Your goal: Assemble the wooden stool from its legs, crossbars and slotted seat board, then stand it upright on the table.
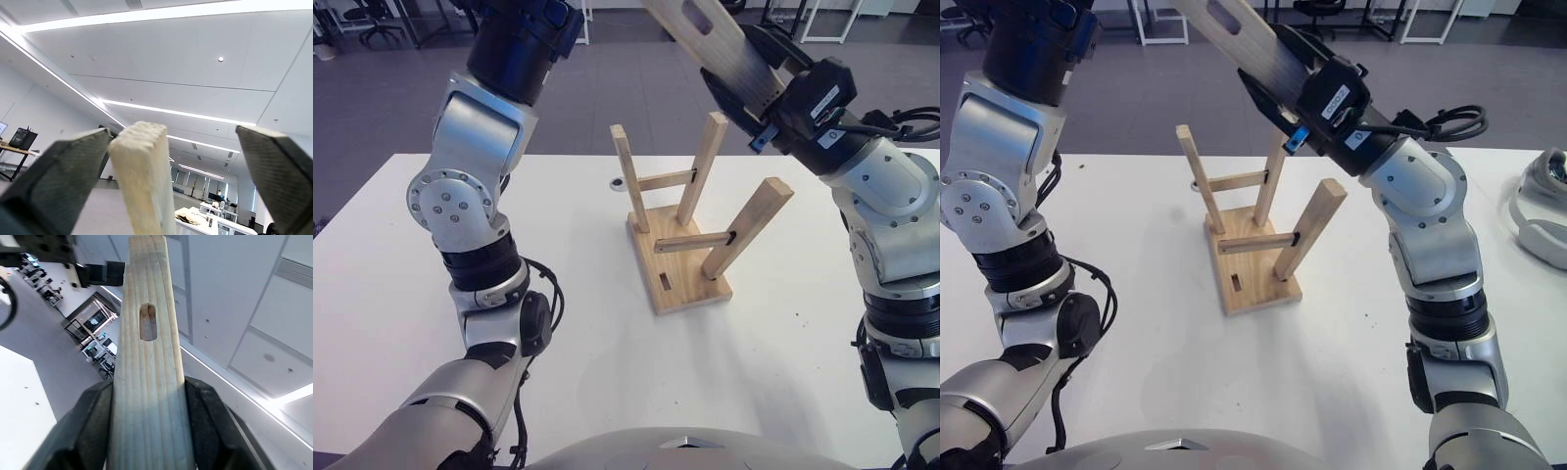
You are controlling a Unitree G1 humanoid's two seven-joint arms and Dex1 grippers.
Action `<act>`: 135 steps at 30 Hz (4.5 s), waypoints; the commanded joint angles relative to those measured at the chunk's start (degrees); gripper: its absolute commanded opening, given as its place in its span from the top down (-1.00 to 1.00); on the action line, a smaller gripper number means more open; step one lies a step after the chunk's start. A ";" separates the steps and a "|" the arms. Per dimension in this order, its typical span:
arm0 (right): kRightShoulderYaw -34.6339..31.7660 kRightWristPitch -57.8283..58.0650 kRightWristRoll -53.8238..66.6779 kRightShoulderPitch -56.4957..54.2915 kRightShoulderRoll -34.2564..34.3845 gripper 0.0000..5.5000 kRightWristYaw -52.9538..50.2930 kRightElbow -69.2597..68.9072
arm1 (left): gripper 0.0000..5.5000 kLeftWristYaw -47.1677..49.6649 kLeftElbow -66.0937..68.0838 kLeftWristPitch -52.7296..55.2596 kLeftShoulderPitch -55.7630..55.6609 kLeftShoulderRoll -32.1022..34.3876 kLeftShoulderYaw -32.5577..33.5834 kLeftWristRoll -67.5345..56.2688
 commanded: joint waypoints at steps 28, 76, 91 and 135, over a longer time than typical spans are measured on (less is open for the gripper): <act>-16.48 21.39 8.86 -1.69 5.81 -0.56 -7.98 1.35 | 0.63 0.21 -8.03 4.17 20.18 14.50 9.83 -5.90; -7.50 27.84 8.27 13.69 21.48 -0.59 -15.12 -2.11 | 0.63 16.55 -15.85 11.66 51.13 6.76 -20.54 37.36; -2.52 57.46 20.20 1.19 25.58 -0.59 -31.70 -18.16 | 0.26 12.58 -14.56 12.62 52.08 15.60 -35.10 58.44; -6.18 46.87 13.40 34.83 12.38 -0.59 -28.13 -36.19 | -0.12 26.39 -35.66 17.29 45.00 14.89 -22.07 29.50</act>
